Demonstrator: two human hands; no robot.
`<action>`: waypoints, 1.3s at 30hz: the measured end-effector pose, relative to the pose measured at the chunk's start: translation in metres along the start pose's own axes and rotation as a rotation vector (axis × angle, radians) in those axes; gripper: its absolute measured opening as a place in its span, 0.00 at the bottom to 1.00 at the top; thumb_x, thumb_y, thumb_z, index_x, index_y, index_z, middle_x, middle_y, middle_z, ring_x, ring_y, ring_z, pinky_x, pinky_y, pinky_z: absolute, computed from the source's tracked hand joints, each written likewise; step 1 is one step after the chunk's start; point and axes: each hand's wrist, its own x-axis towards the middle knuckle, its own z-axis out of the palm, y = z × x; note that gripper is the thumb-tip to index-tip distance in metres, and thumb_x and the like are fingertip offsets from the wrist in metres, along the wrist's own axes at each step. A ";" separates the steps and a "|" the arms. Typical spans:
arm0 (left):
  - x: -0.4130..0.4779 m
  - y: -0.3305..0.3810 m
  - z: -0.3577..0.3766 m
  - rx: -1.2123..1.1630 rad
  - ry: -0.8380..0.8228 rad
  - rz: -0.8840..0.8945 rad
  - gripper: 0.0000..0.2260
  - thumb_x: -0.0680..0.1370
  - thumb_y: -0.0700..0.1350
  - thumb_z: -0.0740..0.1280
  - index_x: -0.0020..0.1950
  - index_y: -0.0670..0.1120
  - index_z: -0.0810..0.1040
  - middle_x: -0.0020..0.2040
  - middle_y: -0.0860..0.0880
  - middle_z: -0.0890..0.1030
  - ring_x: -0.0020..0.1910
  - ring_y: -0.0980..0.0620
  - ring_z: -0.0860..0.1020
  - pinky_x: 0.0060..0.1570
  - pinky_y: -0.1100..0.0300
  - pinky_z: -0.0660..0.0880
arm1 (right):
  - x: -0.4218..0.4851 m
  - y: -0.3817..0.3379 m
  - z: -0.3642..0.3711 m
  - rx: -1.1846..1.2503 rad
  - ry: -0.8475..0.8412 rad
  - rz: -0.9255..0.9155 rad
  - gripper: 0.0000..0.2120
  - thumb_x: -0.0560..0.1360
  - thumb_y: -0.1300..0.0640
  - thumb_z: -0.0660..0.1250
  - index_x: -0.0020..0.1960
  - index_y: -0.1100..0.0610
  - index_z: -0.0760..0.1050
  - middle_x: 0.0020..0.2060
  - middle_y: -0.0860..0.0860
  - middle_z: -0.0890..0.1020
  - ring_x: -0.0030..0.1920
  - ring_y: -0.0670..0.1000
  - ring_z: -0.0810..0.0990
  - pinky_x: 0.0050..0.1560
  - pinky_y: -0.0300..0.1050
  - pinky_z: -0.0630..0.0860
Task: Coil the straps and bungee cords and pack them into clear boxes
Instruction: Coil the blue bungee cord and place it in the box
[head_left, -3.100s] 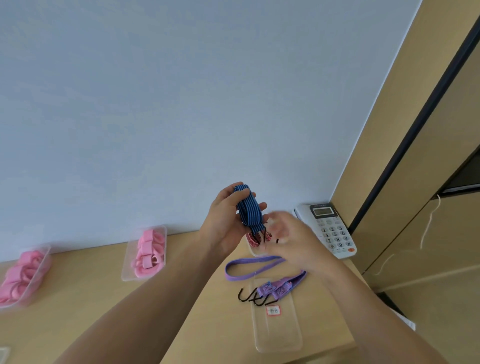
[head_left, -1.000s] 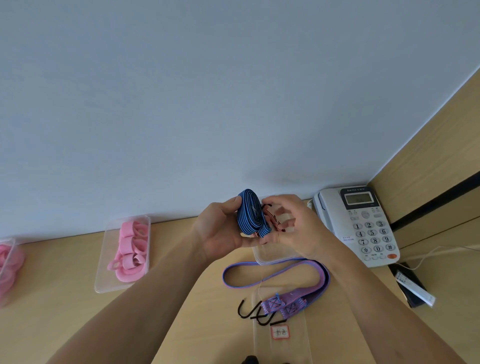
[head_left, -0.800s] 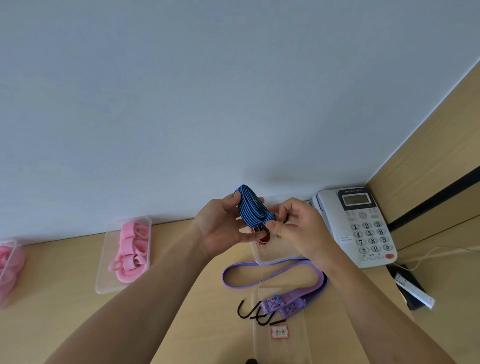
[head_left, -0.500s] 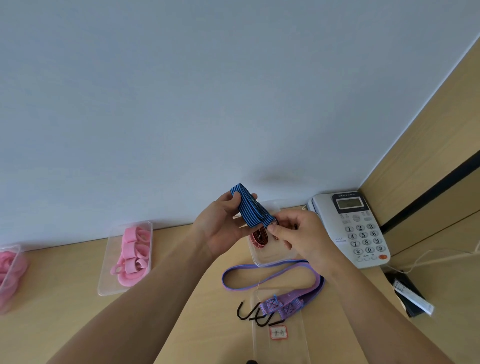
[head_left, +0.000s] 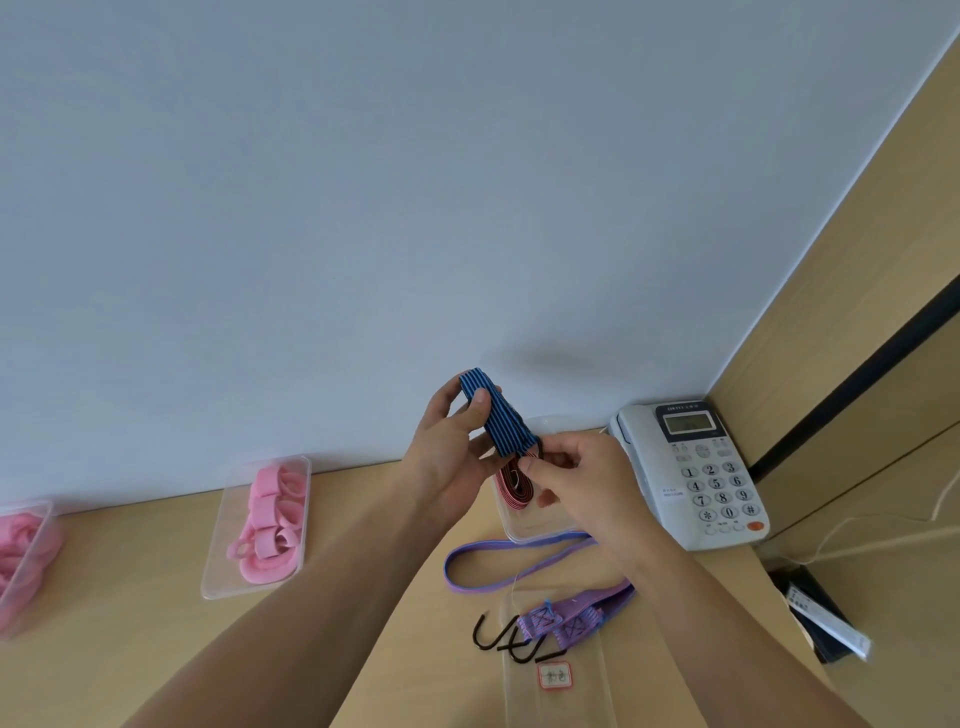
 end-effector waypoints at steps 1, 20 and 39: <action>0.000 -0.001 0.001 0.002 0.015 0.014 0.16 0.82 0.41 0.67 0.71 0.50 0.74 0.64 0.45 0.82 0.55 0.41 0.79 0.48 0.42 0.83 | 0.000 0.001 0.002 0.030 -0.010 0.004 0.06 0.74 0.65 0.73 0.43 0.55 0.85 0.29 0.49 0.81 0.30 0.49 0.80 0.42 0.57 0.84; -0.006 -0.002 0.012 0.076 0.074 0.031 0.20 0.78 0.41 0.73 0.67 0.53 0.74 0.63 0.43 0.81 0.60 0.40 0.82 0.46 0.42 0.84 | -0.004 -0.006 0.001 0.133 0.065 -0.131 0.13 0.68 0.57 0.80 0.50 0.49 0.82 0.35 0.52 0.84 0.38 0.56 0.84 0.47 0.56 0.83; -0.004 -0.009 0.002 0.244 -0.035 -0.012 0.17 0.82 0.47 0.69 0.67 0.41 0.73 0.59 0.38 0.84 0.56 0.42 0.86 0.53 0.46 0.83 | 0.011 -0.009 0.002 -0.064 0.116 -0.061 0.25 0.71 0.55 0.77 0.66 0.58 0.77 0.41 0.51 0.84 0.47 0.50 0.84 0.55 0.54 0.81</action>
